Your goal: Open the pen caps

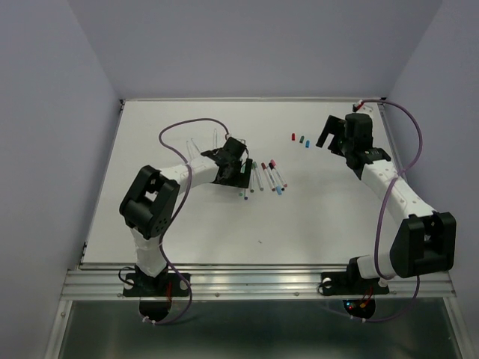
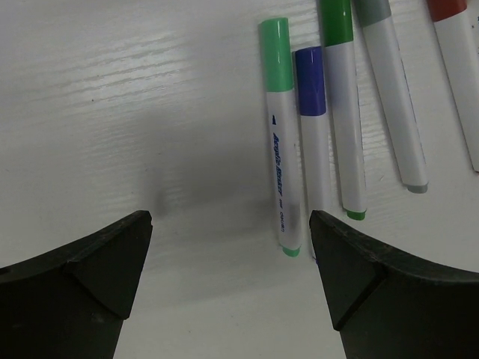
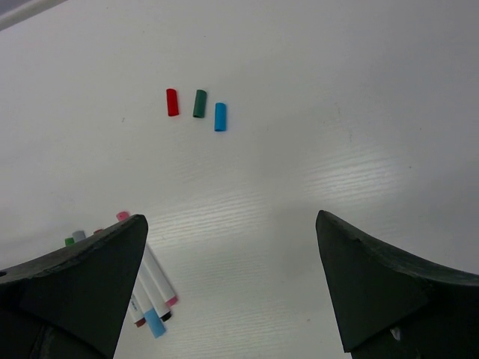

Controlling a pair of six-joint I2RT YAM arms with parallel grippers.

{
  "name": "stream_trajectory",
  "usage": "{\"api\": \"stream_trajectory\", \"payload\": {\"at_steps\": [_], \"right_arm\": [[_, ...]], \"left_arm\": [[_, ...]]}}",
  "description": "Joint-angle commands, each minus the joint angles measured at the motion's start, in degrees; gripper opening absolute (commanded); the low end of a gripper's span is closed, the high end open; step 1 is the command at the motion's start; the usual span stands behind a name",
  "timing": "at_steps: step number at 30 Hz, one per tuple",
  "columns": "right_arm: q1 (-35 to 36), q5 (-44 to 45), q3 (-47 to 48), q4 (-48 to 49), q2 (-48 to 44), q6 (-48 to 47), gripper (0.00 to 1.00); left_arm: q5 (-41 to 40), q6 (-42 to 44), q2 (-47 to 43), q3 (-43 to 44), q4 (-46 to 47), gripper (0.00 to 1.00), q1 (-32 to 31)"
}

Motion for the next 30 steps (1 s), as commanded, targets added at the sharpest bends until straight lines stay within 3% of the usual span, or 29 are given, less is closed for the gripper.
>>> {"api": "stream_trajectory", "payload": {"at_steps": [1, 6, 19, 30], "right_arm": [[-0.17, 0.55, -0.43, 1.85, -1.24, -1.01, 1.00], [-0.17, 1.00, -0.61, 1.85, -1.50, -1.10, 1.00], [-0.17, 1.52, -0.70, 1.76, -1.86, -1.10, 1.00], [-0.17, 2.58, -0.78, 1.85, -1.77, -1.01, 1.00]], "left_arm": [[-2.19, 0.20, 0.06, 3.67, -1.13, 0.99, -0.55], [-3.51, 0.29, 1.99, 4.64, -2.09, 0.99, -1.17], [-5.44, 0.20, 6.04, 7.19, -2.97, 0.84, -1.96], [-2.54, 0.81, 9.38, 9.30, -2.01, 0.47, -2.05]]}}
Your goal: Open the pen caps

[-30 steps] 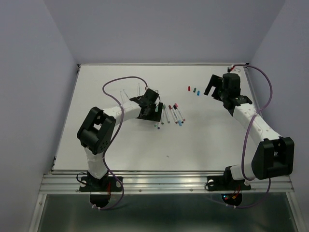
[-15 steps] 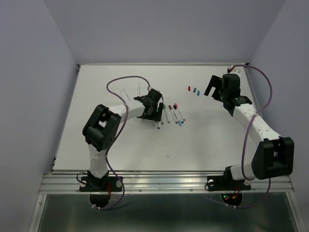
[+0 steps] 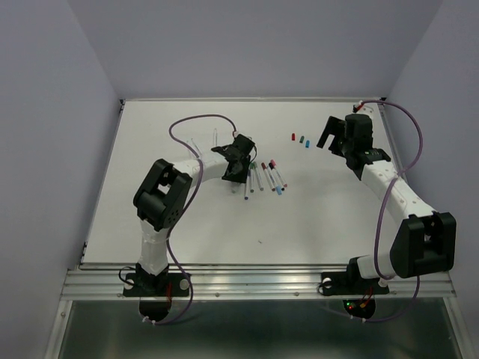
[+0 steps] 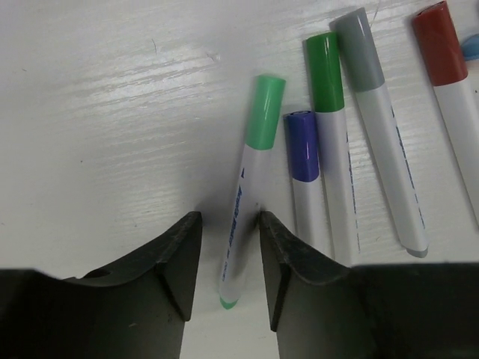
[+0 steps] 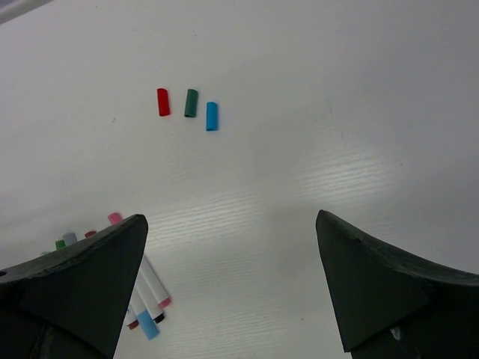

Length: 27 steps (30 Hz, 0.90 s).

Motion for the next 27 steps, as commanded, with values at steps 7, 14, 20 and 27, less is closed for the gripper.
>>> {"api": "stream_trajectory", "payload": {"at_steps": [7, 14, 20, 27], "right_arm": [[-0.19, 2.08, -0.08, 1.76, -1.68, -0.91, 1.00], [-0.19, 2.70, -0.26, 1.77, -2.73, -0.55, 1.00], [-0.19, -10.29, 0.00, 3.86, -3.70, -2.13, 1.00], [-0.19, -46.64, -2.63, 19.76, -1.42, 2.42, 1.00]], "left_arm": [[3.20, 1.34, 1.97, 0.95, 0.88, 0.10, -0.36], [-1.36, 0.29, 0.48, 1.82, 0.71, 0.00, 1.13], [-5.42, 1.60, -5.84, 3.76, 2.28, 0.00, 2.36], [5.64, 6.53, -20.85, -2.91, 14.39, 0.00, 2.45]]}}
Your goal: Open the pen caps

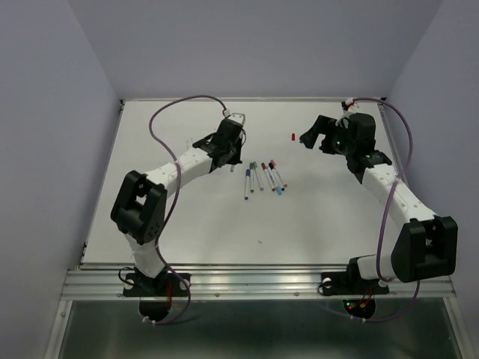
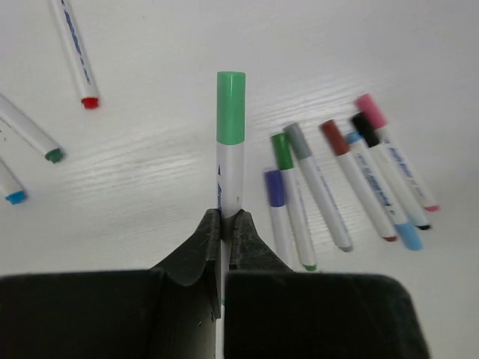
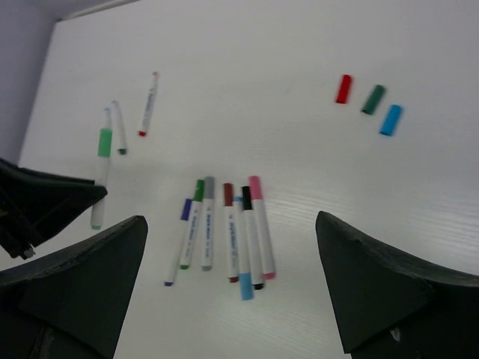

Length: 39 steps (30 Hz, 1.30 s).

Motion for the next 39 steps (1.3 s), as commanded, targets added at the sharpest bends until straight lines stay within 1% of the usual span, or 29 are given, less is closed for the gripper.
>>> {"api": "stream_trajectory", "payload": {"at_steps": [1, 2, 3, 5, 7, 8, 11, 15, 19, 20, 21, 23, 24, 26, 27, 29, 30, 32, 33, 35, 39], "right_arm": [[-0.17, -25.25, -0.88, 14.33, 1.38, 5.31, 1.00], [-0.17, -30.58, -1.06, 18.70, 3.56, 6.55, 1.00], [0.44, -32.29, -0.97, 20.66, 4.63, 9.17, 1.00], [1.58, -34.50, -0.36, 24.96, 6.56, 11.30, 1.00], [2.90, -34.68, 0.08, 27.78, 8.33, 13.85, 1.00], [4.30, -34.68, 0.43, 30.67, 8.68, 14.21, 1.00], [6.24, -33.89, 0.70, 34.63, 9.38, 15.26, 1.00], [6.86, -33.36, 0.43, 39.04, 10.70, 19.03, 0.99], [8.89, -33.19, 2.10, 40.72, 13.59, 20.19, 0.93], [9.58, -33.19, 2.54, 40.80, 13.60, 20.45, 0.91], [10.11, -33.27, 2.98, 40.81, 14.56, 20.62, 0.85], [10.12, -33.28, 3.86, 41.07, 15.36, 20.80, 0.82], [10.12, -32.75, 4.04, 41.24, 15.80, 20.89, 0.72], [10.64, -31.79, 4.12, 42.47, 15.98, 21.68, 0.67], [10.64, -31.08, 4.04, 43.00, 15.98, 22.20, 0.56], [10.64, -30.64, 4.04, 44.14, 15.89, 22.56, 0.48], [10.64, -30.55, 3.95, 44.49, 15.80, 22.65, 0.40], [10.64, -30.29, 3.86, 45.02, 15.45, 22.82, 0.33], [10.64, -30.20, 3.77, 45.02, 15.28, 22.74, 0.28], [10.64, -30.46, 3.77, 45.20, 15.10, 22.65, 0.23], [10.64, -30.64, 3.69, 45.20, 14.84, 22.47, 0.18]], "left_arm": [[7.66, 3.60, -13.22, -4.70, 10.65, 0.00, -0.37], [12.46, 4.21, -15.85, -5.68, 12.76, 0.00, -0.37], [14.42, 4.48, -16.92, -7.52, 14.52, 0.00, -0.37], [19.16, 4.74, -18.68, -9.10, 16.72, 0.00, -0.37], [21.29, 4.57, -20.09, -10.61, 18.92, 0.00, -0.37], [23.30, 4.39, -20.61, -10.96, 19.89, 0.00, -0.37], [25.42, 4.04, -21.14, -11.75, 20.68, 0.00, -0.37], [25.87, 2.99, -21.24, -12.63, 22.26, 0.00, -0.37], [29.29, 2.37, -20.80, -12.11, 23.67, 0.00, -0.46], [29.38, 2.28, -20.79, -12.02, 23.85, 0.00, -0.46], [29.39, 2.11, -20.71, -12.02, 24.02, 0.00, -0.46], [30.00, 1.84, -20.79, -12.02, 24.29, 0.00, -0.46], [30.35, 1.76, -20.97, -12.11, 24.73, 0.00, -0.46], [30.53, 1.67, -21.15, -12.46, 25.08, 0.00, -0.46], [30.44, 1.49, -21.32, -12.55, 25.26, 0.00, -0.46], [29.92, 1.49, -21.41, -12.90, 25.26, 0.00, -0.46], [29.91, 1.49, -21.67, -12.99, 25.26, 0.00, -0.46], [29.74, 1.49, -21.67, -13.08, 25.34, 0.00, -0.46], [29.65, 1.58, -21.76, -13.08, 25.35, 0.00, -0.46], [29.39, 1.58, -21.67, -13.16, 25.34, 0.00, -0.46], [29.30, 1.32, -21.50, -13.16, 25.26, 0.00, -0.46]]}}
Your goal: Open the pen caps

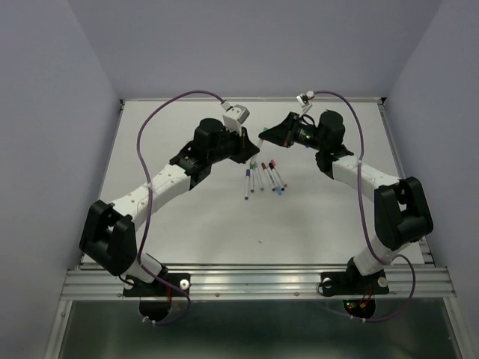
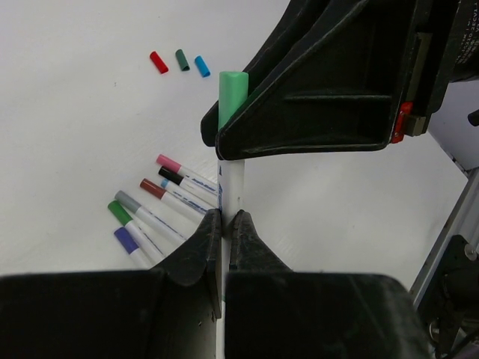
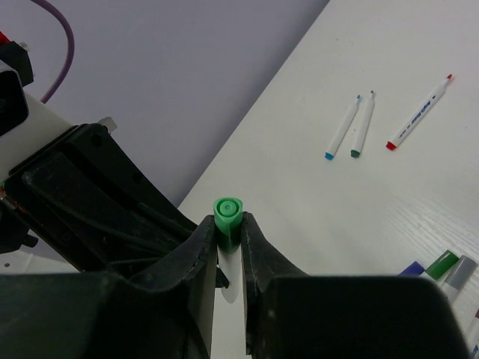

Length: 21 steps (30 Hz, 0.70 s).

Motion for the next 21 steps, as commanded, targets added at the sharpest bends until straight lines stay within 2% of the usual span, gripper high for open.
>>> {"api": "stream_trajectory", "payload": {"at_steps": [1, 4, 6, 7, 8, 14, 17, 21], "right_arm": [[0.13, 0.83, 1.98, 4.11, -1.58, -0.87, 0.15], [0.13, 2.15, 1.80, 4.11, -1.93, -1.31, 0.09], [0.13, 2.94, 2.07, 3.50, -2.19, -1.92, 0.08], [0.13, 3.03, 2.33, 3.23, -2.20, -2.19, 0.11], [0.13, 3.21, 2.94, 2.62, -2.02, -2.36, 0.19], [0.13, 2.42, 3.91, 4.19, -1.05, -0.79, 0.24], [0.13, 0.84, 3.47, 5.95, -0.96, 0.62, 0.22], [0.13, -0.39, 3.82, 4.99, -1.14, 0.10, 0.10]], "left_arm": [[0.64, -0.37, -1.28, -0.79, 3.05, 0.00, -0.28], [0.91, -0.72, -1.72, -1.67, 3.05, 0.00, -0.28], [0.91, -0.81, -2.51, -2.54, 3.05, 0.00, -0.28], [0.91, -0.98, -2.77, -2.99, 3.14, 0.00, -0.28], [0.91, -1.24, -3.30, -3.86, 3.40, 0.00, -0.28], [1.43, -2.39, -3.74, -5.10, 3.93, 0.00, -0.28], [1.52, -3.00, -3.39, -4.84, 4.37, 0.00, -0.28], [1.52, -3.18, -2.69, -4.22, 4.37, 0.00, -0.28]]}}
